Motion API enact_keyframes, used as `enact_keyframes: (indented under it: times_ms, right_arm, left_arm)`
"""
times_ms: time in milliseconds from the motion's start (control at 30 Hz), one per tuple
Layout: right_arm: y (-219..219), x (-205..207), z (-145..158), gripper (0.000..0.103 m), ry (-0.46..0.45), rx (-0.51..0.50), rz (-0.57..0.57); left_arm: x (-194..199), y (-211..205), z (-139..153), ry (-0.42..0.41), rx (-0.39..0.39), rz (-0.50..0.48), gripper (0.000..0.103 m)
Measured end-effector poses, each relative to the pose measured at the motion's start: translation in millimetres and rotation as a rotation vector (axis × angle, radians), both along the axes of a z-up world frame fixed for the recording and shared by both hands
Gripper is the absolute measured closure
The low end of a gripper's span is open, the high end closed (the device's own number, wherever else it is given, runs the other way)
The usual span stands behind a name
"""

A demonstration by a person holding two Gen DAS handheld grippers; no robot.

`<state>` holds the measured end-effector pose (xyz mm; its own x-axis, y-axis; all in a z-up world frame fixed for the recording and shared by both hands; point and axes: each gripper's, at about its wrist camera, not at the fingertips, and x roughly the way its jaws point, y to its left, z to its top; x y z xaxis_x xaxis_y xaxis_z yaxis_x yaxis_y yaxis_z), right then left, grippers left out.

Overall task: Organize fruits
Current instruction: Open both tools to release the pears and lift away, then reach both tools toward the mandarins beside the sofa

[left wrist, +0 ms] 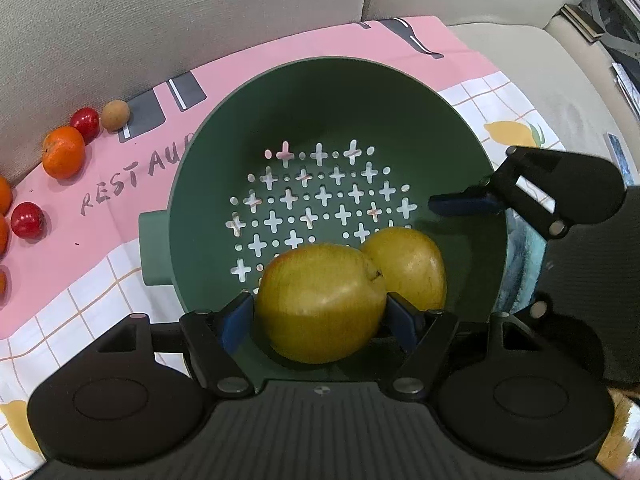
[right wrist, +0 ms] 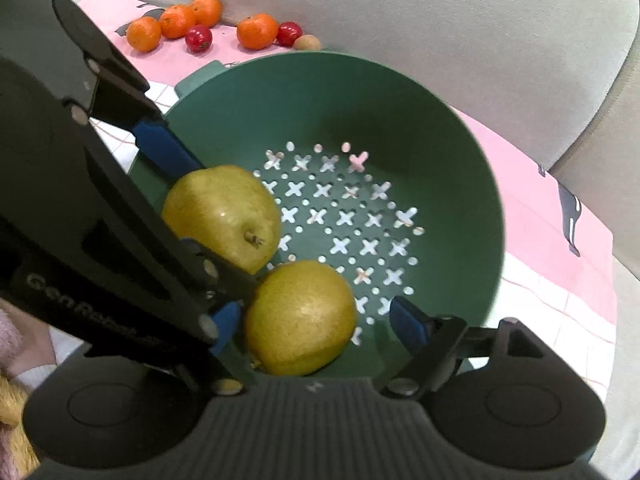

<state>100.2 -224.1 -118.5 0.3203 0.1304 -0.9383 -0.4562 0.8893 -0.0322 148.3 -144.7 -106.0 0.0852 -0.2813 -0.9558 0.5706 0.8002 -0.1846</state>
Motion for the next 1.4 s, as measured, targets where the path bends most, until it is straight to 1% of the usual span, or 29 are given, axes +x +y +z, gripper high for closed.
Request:
enact_keyframes:
  times_ms: [100,200,267,367,433,500,700,933,1133,1400]
  right_arm:
    - [-4,-2,5,0.02,-0.014,0.008,-0.019]
    - [-7,-2,13,0.017,-0.029,0.031,-0.043]
    - [-8,-4,20,0.016,-0.044,0.039,-0.052]
    - [-6,-9,31,0.011,-0.091,0.032,-0.06]
    - [-3,-13,39,0.01,-0.131,0.019,-0.059]
    - [0,-16,45,0.007,-0.165,0.004,-0.063]
    - [7,-22,63,0.007,-0.207,0.025,-0.124]
    - [19,-25,77,0.006,-0.225,0.047,-0.224]
    - [39,-26,91,0.006,-0.256,0.119,-0.226]
    - [77,-20,103,0.006,-0.283,0.239,-0.22]
  left_arm:
    - [-2,-2,4,-0.023,0.008,0.004,0.02]
    - [-2,-1,15,-0.041,-0.032,0.011,0.018]
    - [-3,-2,23,-0.064,-0.038,0.015,0.018]
    - [-7,1,35,-0.101,-0.049,0.021,0.018]
    - [-9,6,44,-0.123,-0.066,0.032,0.018]
    - [-11,12,53,-0.149,-0.079,0.044,0.018]
    - [-17,36,82,-0.244,-0.099,0.082,0.018]
    - [-25,68,110,-0.353,-0.106,0.133,0.018]
    - [-26,102,128,-0.424,-0.111,0.201,0.018]
    - [-20,149,144,-0.52,-0.059,0.311,0.017]
